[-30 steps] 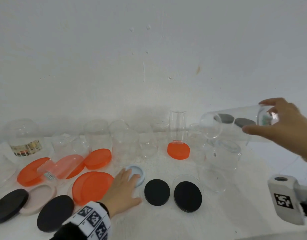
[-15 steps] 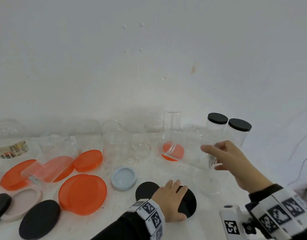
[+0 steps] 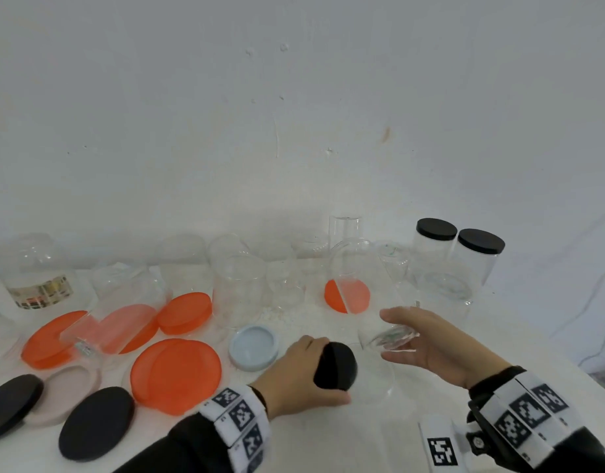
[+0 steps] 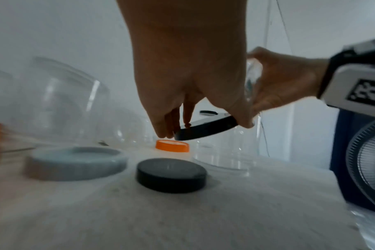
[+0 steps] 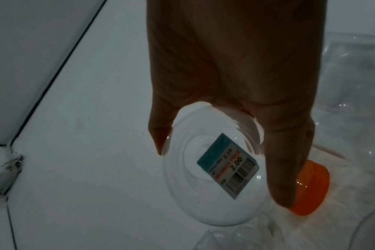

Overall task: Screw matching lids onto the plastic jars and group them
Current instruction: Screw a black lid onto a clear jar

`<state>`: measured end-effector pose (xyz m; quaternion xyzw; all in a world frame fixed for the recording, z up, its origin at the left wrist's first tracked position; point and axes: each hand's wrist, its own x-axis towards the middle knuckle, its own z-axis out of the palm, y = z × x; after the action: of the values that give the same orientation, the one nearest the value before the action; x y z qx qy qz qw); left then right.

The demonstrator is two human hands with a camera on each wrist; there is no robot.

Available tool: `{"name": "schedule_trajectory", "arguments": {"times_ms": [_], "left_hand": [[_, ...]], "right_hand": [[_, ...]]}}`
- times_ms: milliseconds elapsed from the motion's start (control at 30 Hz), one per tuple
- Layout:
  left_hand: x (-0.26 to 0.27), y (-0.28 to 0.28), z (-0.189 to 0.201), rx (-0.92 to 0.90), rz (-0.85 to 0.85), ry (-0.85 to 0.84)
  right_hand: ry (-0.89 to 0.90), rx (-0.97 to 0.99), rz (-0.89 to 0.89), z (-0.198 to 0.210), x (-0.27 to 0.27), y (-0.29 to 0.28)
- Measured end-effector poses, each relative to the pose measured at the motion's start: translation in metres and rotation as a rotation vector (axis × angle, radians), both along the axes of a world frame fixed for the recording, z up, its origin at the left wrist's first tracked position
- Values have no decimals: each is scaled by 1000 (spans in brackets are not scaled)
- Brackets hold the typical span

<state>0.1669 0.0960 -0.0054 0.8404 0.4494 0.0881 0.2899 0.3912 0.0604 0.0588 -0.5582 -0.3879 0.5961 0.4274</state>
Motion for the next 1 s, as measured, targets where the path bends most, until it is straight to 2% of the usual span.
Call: {"name": "schedule_trajectory", "arguments": {"times_ms": [67,167,367,433,633,833,1000], "left_hand": [[-22,6,8,11,68,-72],[-54,15,21,57,189,-182],[-103,21,44,-31,504,-453],[-112,22,49,-29,555,-531],[-124,13,58,-2,572,-618],[-130,7,58,53,552,-701],[-129,2,57,82,505,-677]], "right_hand": [[21,2,4,-3,-4,2],[-64,8,43,-9,-15,3],[-334,-32,292,-21,-57,5],[-419,-33,355,-25,-74,6],[-414,-25,553,-49,-126,9],[-551,-8,580,-67,-146,15],[-683,53,580,-64,-142,26]]}}
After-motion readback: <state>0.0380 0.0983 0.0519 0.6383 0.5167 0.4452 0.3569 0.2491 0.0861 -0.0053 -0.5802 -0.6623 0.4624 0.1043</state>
